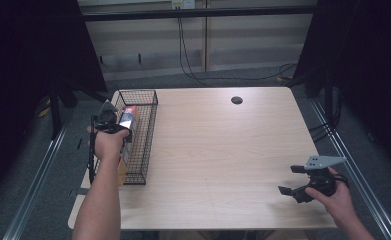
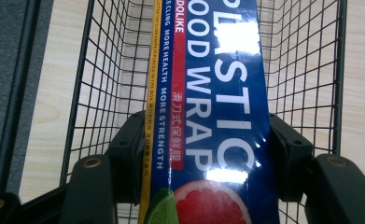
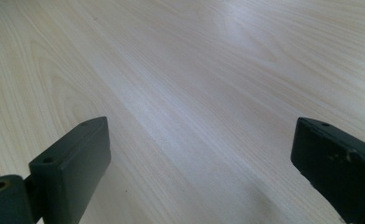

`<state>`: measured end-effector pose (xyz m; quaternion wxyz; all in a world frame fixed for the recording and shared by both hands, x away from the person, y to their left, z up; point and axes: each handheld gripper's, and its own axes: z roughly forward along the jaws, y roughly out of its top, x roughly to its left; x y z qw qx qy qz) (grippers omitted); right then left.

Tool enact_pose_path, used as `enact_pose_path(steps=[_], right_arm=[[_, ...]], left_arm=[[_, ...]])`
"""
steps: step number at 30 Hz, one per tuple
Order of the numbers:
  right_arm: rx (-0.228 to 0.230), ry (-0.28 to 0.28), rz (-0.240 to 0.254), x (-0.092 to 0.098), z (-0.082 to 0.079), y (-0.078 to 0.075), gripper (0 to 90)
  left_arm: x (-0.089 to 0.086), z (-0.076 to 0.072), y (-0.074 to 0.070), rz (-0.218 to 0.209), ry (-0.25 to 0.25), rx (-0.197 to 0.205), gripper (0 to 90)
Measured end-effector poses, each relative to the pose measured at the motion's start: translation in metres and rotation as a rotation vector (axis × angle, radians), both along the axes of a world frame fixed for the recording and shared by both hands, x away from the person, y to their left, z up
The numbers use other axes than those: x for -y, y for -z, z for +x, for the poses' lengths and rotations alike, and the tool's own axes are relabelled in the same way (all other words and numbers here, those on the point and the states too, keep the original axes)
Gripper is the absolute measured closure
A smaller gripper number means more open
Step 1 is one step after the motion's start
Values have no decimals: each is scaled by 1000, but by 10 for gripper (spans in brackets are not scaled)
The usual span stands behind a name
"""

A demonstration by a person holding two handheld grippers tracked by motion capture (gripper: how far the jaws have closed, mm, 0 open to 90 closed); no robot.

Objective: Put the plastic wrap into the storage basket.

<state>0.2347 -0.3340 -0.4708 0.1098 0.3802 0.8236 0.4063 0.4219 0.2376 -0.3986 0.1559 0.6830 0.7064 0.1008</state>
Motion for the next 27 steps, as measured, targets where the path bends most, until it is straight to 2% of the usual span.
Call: enact_pose_path(steps=[1,4,7,12,14,16,18,20,27], right_arm=[[0,2,2,0,0,0,50],[1,2,2,0,0,0,50],[-1,4,3,0,0,0,50],[-1,4,1,0,-1,0,50],[1,3,2,0,0,0,50],[2,2,3,0,-1,-1,50],[2,3,3,0,-1,-1,50],[3,2,4,0,-1,-1,50],[3,2,3,-1,-1,-1,50]], left_arm=[[0,1,0,12,5,-1,407],[1,2,1,7,8,-12,406],[1,1,0,21,12,-3,404],[2,0,-1,4,4,9,395],[2,0,-3,7,19,11,386],[2,0,-6,-10,7,35,379],[1,0,-10,-9,16,34,365],[2,-1,-15,-12,10,47,348],[4,-5,-20,-26,36,62,228]])
